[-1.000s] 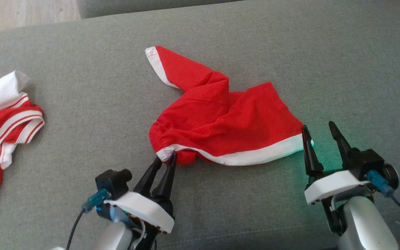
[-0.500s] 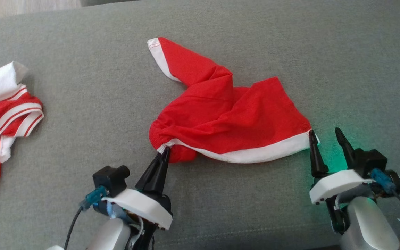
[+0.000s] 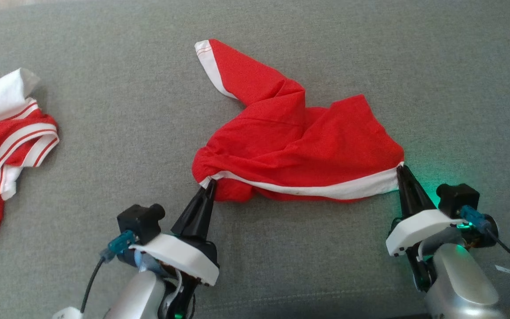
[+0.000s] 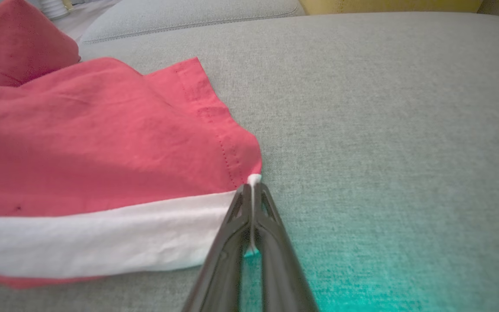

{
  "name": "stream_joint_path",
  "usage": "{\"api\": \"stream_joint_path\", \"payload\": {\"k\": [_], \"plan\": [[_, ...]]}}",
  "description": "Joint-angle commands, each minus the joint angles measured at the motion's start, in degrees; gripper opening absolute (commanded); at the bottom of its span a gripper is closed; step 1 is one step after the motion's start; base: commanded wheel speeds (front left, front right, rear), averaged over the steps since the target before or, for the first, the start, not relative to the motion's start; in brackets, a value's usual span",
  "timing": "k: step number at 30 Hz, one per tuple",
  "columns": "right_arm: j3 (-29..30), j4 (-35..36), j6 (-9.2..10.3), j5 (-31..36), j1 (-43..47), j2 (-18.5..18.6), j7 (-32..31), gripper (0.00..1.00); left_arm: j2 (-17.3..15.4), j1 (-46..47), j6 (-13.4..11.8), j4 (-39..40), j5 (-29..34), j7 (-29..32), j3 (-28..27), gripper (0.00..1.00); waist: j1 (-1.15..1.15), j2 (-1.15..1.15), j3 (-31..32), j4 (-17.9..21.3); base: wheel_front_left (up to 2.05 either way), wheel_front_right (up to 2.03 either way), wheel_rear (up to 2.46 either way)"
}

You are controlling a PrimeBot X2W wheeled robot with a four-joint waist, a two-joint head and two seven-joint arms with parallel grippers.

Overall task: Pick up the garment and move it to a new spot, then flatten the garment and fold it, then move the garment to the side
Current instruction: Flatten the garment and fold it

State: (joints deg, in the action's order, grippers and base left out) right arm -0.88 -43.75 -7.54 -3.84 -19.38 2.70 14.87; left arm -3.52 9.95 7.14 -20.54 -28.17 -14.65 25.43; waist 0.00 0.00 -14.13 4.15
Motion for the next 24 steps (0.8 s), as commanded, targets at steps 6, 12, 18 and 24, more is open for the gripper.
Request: {"api": "stream_joint_path", "payload": {"k": [6,12,18,24], "plan": [[-2.46,6.04,0.05,-3.70,-0.48,0.18,0.13,0.00,-1.21,2.47,0.35,5.25,3.51,-0.35,-3.35,0.00,0.00,0.00,2.19,0.68,0.00,0.00,0.00],[-3.13,14.72,0.05,-7.76,-2.65,0.30,0.13,0.00,-5.11,4.72,0.35,9.20,6.26,-0.35,-5.04,0.00,0.00,0.00,5.61,1.92,0.00,0.00,0.00],[-5.14,22.25,0.05,-11.09,-8.28,3.74,0.13,0.00,-12.16,12.06,0.35,11.94,8.54,-0.35,-5.89,0.00,0.00,0.00,9.07,3.20,0.00,0.00,0.00],[-7.54,26.26,0.05,-13.28,-16.77,10.31,0.13,0.00,-20.15,22.31,0.35,13.66,8.44,-0.35,-5.17,0.00,0.00,0.00,9.81,3.73,0.00,0.00,0.00]]}}
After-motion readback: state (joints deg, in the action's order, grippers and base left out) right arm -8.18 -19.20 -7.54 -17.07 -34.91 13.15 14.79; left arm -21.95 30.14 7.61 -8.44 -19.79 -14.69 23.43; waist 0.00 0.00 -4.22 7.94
